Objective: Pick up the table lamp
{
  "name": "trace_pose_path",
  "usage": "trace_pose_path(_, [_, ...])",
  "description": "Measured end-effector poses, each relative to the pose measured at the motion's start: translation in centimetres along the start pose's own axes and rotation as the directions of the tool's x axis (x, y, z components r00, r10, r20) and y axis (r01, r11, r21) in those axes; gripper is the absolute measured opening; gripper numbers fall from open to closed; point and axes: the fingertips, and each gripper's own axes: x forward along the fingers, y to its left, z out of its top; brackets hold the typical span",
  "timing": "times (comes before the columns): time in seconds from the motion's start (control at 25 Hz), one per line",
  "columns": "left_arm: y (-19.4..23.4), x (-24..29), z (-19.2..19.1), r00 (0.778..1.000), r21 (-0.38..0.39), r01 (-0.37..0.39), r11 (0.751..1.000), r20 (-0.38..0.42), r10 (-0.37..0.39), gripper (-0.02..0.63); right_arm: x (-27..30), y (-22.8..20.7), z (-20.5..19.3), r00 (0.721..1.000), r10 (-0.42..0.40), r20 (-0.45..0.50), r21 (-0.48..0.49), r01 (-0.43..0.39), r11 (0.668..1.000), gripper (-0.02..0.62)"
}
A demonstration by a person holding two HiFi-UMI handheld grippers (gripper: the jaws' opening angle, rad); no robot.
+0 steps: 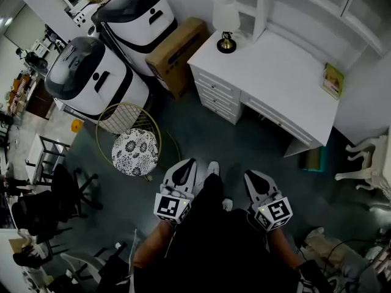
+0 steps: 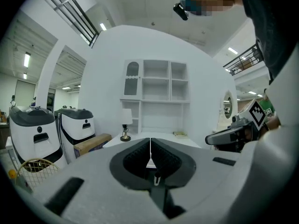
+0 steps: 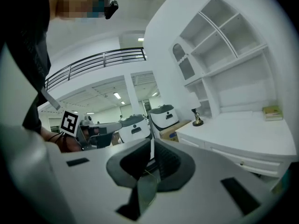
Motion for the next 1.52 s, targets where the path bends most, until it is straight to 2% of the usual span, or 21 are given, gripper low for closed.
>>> trace_pose_path(0.2, [2.4,4.2,1.0,1.000,-0.010,0.017,1.000,0.004,-0.017,0.018,3.3,-2.0,1.9,1.000,0.012,-0.009,0.049,-0.011,0.999,0.040])
trace_pose_path(0.4, [5.4,7.9,2.0,0.999,-0.014,0.035,0.999,-0.006,-0.035,0.018,7.0,-3.8,4.9,1.000,0.012,0.023,0.084,-0.014,0.996,0.040])
trace_pose_path(0.64, [9.4,12.0,3.7,0.998,0.000,0.066,0.998,0.008,-0.066,0.018,12.2,-5.5,6.7,1.000,-0.022,-0.013,0.016,0.022,1.000,0.038])
trace_pose_path(0.84, [13.2,14.1,3.5,0.996,-0.015,0.085,0.996,0.007,-0.085,0.018,16.3,-6.4,7.1,0.997,-0.071,-0.037,0.032,0.073,0.997,0.034])
trace_pose_path(1.0, [15.6,15.7,4.1,0.995,-0.001,0.100,0.995,0.021,-0.100,0.018,18.6,-6.8,8.2,0.996,-0.091,-0.019,0.025,0.091,0.996,0.034])
trace_pose_path(1.2, [16.8,16.6,4.2,0.993,-0.003,0.119,0.993,0.023,-0.118,0.017,20.2,-6.6,8.5,0.995,-0.093,-0.029,-0.004,0.093,0.996,0.035])
trace_pose_path(1.52, [17.0,18.4,4.3,0.987,0.015,0.160,0.987,0.017,-0.161,0.017,23.3,-5.9,10.8,0.999,-0.031,0.021,-0.082,0.033,0.996,0.034])
